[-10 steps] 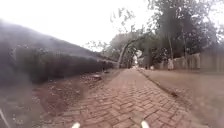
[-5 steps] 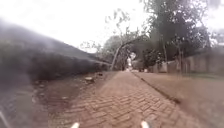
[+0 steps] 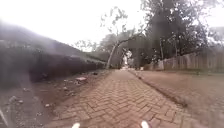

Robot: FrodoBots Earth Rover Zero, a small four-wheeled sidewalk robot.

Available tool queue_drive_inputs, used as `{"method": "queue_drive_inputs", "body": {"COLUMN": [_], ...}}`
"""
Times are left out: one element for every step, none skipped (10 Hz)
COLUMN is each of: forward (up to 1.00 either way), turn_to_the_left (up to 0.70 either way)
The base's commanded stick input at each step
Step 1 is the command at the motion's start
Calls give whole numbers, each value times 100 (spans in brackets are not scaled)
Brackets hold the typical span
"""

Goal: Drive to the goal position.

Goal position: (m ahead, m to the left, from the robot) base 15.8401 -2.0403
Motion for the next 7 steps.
{"method": "queue_drive_inputs", "body": {"forward": [70,70,70,70,70,70,70], "turn_to_the_left": [0,0,5,10,7,6,5]}}
